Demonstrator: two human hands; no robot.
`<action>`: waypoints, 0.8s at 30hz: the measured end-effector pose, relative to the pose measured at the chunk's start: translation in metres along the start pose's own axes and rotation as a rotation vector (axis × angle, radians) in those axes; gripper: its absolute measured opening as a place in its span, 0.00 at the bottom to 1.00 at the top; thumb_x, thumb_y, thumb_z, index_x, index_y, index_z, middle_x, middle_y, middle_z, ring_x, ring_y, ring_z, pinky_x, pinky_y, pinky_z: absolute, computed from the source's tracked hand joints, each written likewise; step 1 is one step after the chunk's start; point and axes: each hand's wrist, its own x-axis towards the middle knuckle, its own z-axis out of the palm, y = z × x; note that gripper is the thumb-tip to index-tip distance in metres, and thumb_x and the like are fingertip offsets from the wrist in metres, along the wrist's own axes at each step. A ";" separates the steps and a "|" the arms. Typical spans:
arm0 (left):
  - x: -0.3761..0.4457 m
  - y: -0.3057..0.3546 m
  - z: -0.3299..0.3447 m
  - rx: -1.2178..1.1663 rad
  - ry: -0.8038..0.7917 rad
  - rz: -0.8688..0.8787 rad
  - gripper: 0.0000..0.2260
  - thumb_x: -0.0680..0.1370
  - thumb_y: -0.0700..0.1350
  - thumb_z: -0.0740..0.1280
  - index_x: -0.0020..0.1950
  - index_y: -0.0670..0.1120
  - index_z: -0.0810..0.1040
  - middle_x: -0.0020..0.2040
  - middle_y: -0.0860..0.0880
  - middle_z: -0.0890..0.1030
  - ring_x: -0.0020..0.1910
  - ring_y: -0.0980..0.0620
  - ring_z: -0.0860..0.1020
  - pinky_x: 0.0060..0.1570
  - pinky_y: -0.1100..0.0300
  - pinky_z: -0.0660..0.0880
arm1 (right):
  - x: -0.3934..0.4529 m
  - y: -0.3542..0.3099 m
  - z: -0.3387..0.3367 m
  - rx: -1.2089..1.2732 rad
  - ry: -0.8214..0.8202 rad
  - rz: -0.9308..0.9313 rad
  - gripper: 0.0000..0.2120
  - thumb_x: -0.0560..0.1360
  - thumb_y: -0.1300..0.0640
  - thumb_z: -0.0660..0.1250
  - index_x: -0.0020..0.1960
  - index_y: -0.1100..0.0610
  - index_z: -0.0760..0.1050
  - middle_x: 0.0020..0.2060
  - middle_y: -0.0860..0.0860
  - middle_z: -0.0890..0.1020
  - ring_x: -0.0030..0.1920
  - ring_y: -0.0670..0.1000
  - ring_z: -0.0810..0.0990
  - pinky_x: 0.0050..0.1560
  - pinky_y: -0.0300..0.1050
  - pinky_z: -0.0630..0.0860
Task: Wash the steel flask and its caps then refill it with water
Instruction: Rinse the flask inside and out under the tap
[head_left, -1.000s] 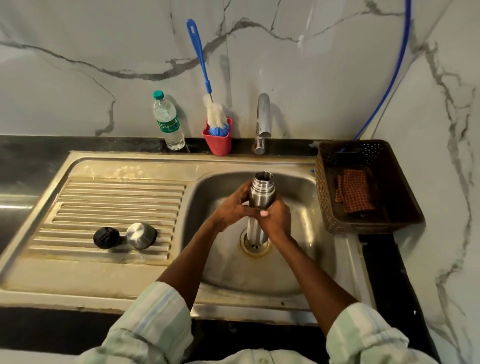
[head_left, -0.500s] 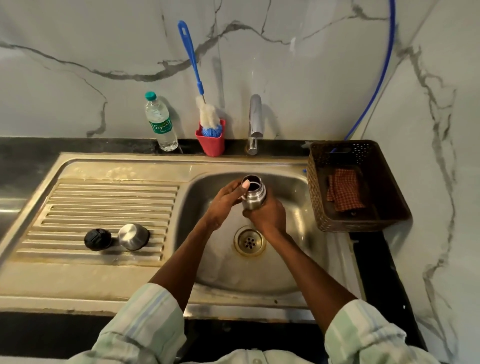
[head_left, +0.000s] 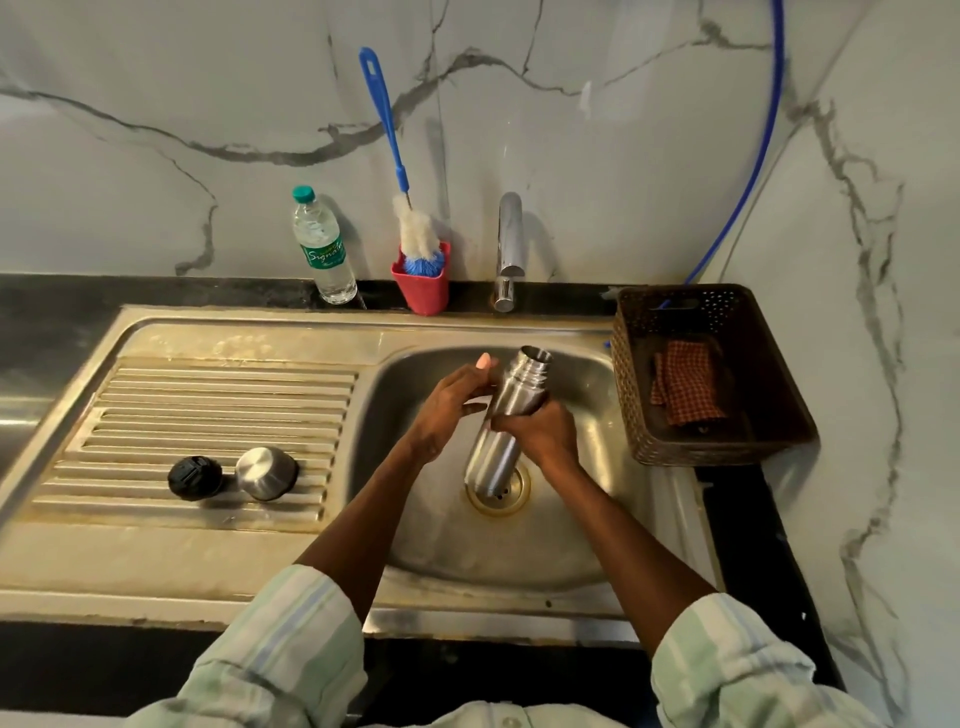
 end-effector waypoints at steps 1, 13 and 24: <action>0.000 0.000 0.001 0.001 0.001 0.001 0.21 0.81 0.61 0.58 0.65 0.49 0.78 0.62 0.47 0.81 0.61 0.50 0.79 0.64 0.52 0.75 | -0.001 -0.001 0.000 -0.018 0.013 -0.018 0.31 0.59 0.49 0.80 0.60 0.51 0.76 0.50 0.48 0.84 0.48 0.50 0.82 0.47 0.44 0.77; -0.001 0.004 0.003 -0.007 -0.004 0.007 0.20 0.81 0.58 0.58 0.64 0.48 0.78 0.59 0.47 0.82 0.59 0.51 0.80 0.58 0.59 0.76 | -0.005 -0.001 -0.003 -0.034 0.019 -0.008 0.31 0.59 0.50 0.79 0.60 0.50 0.75 0.49 0.44 0.82 0.48 0.50 0.81 0.48 0.46 0.77; 0.001 0.001 -0.002 0.014 -0.005 0.015 0.21 0.83 0.57 0.58 0.66 0.45 0.78 0.61 0.45 0.82 0.59 0.50 0.80 0.59 0.59 0.77 | -0.001 -0.006 -0.004 0.016 -0.003 0.003 0.28 0.60 0.50 0.80 0.58 0.53 0.78 0.50 0.48 0.84 0.46 0.50 0.82 0.47 0.44 0.78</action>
